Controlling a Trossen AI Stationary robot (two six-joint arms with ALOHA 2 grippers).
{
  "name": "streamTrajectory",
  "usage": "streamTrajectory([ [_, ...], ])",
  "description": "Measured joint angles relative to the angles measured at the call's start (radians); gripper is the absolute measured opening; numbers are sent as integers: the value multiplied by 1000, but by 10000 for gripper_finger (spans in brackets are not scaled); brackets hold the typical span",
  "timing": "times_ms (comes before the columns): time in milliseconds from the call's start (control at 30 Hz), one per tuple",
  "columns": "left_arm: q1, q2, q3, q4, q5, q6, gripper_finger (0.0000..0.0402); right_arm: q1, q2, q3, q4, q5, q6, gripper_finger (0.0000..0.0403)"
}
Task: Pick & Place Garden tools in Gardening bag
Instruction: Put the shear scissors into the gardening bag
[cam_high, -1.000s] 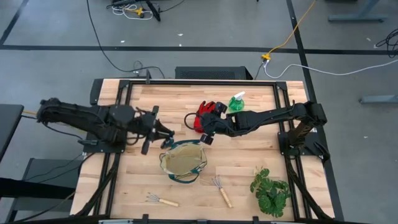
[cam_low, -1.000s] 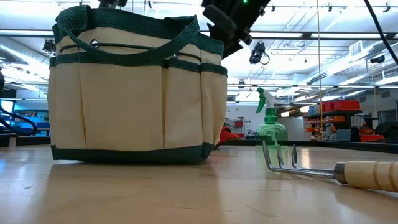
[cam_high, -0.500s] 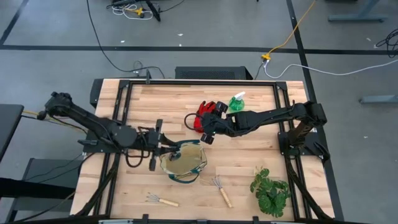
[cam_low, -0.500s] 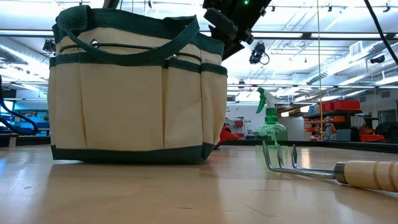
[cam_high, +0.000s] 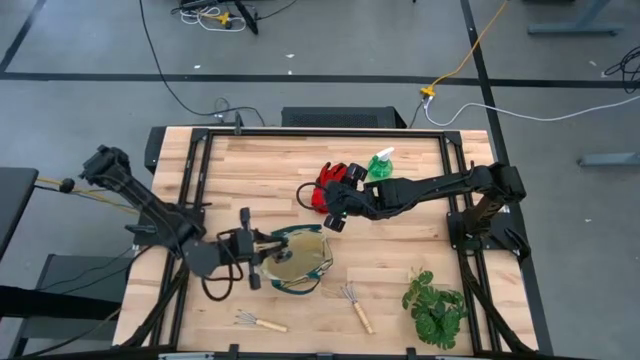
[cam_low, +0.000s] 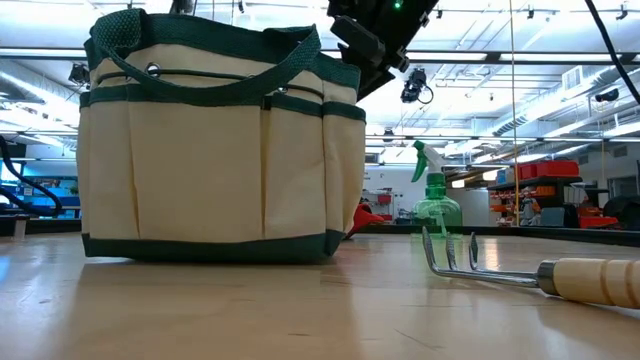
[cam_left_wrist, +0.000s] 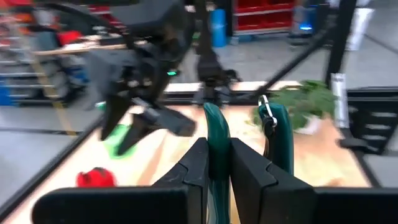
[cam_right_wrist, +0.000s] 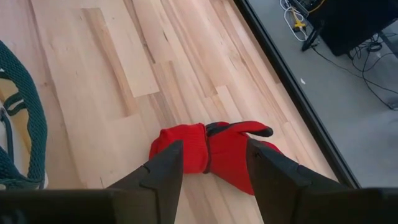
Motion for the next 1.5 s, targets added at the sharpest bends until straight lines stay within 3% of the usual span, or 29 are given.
streamTrajectory([
  [133,-36,0,-94,103,-93,-37,48,0,0,0,0,0,1,178],
  [367,-71,-6,-292,483,-162,38,48,0,0,0,0,0,11,178],
  [667,-103,-7,-477,806,-203,83,48,0,0,0,2,0,26,178],
  [800,-105,-7,-526,944,-158,144,48,0,0,0,2,0,26,178],
  [1000,-105,-6,-548,951,-86,113,48,0,0,0,4,0,23,178],
  [1500,-105,31,-605,976,-40,74,48,0,0,0,29,0,7,178],
])
